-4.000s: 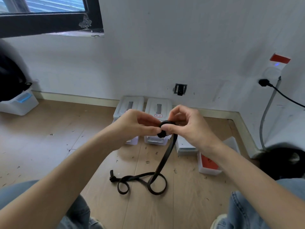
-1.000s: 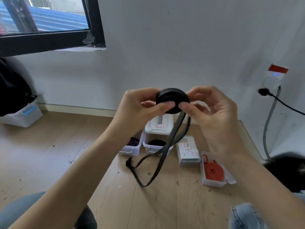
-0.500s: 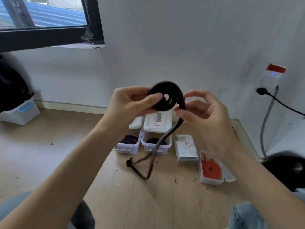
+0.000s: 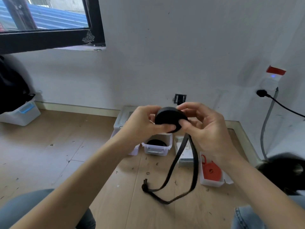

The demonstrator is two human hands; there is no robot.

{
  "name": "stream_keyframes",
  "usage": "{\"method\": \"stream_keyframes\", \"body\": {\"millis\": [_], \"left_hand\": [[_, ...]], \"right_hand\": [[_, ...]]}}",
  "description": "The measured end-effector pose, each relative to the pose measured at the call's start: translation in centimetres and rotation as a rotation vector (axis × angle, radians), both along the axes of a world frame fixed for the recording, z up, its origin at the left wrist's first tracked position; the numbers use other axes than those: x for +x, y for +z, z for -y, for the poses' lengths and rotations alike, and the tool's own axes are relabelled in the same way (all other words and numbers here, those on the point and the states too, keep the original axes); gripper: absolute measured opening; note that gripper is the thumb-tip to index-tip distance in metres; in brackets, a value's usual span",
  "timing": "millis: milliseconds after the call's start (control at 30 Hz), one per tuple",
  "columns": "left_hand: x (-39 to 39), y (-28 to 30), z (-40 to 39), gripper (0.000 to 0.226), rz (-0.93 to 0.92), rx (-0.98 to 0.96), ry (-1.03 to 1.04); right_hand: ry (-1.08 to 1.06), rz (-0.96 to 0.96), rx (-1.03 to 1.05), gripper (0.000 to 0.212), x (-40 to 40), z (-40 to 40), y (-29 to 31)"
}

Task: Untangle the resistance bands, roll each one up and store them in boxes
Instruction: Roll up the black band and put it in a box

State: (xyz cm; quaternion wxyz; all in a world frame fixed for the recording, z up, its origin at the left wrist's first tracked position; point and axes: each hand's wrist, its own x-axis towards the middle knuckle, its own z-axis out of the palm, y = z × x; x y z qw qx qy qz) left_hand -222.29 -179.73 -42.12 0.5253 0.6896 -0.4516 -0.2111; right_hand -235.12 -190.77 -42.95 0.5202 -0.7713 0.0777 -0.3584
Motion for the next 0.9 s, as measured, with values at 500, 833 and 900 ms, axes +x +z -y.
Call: {"method": "stream_keyframes", "body": {"millis": [500,833,900], "left_hand": [[0.3,1.4,-0.7,0.028,-0.427,-0.302,0.021],[-0.5,0.1,-0.2,0.030,-0.456,-0.305,0.042],[-0.1,0.2,-0.4,0.025,-0.284,-0.146,0.006]], "right_hand": [[-0.015,0.015,0.240,0.032,-0.1,-0.2,0.1],[0.000,0.112,0.345,0.027,0.2,-0.5,-0.2],[-0.069,0.075,0.207,0.024,0.1,0.0,-0.2]]}}
